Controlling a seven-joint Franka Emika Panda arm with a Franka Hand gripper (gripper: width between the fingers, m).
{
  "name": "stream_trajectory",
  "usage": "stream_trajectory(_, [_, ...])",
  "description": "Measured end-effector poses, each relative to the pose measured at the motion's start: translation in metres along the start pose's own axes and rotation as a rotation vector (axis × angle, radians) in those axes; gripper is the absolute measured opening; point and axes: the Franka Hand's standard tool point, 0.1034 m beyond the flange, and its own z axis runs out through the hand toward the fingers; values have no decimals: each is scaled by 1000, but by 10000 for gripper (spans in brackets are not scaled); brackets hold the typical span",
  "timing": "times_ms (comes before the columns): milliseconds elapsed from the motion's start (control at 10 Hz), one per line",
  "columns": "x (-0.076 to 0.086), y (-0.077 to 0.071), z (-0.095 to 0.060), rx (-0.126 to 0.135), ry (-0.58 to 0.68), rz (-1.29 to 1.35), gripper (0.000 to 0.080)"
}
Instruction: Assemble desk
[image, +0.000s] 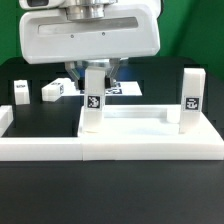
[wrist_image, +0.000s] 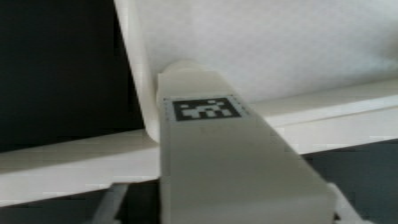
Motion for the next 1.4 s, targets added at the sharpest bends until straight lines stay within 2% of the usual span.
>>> stream_trajectory(400, [1,10,3,-5,45,639,304])
stream_trajectory(500, [0,12,3,17,37,808,302])
stream_trajectory(600, [-1,16,2,61,11,1018,303])
stream_trajectory(700, [-3,15,2,92,-29,1120,303])
stream_trajectory(800, [-3,15,1,102,-42,1245,303])
stream_trajectory(900, [-4,14,1,101,-50,1298,303])
stream_trajectory(1000, [-4,14,1,99,-48,1286,382])
stream_trajectory(1100, [-3,14,1,93,-38,1196,382])
stream_trajectory(1200, [-1,11,0,67,-6,1008,560])
stream_trajectory(1300, [-1,5,0,62,6,777,560])
stream_trajectory(1400, [-2,1,0,65,3,634,631])
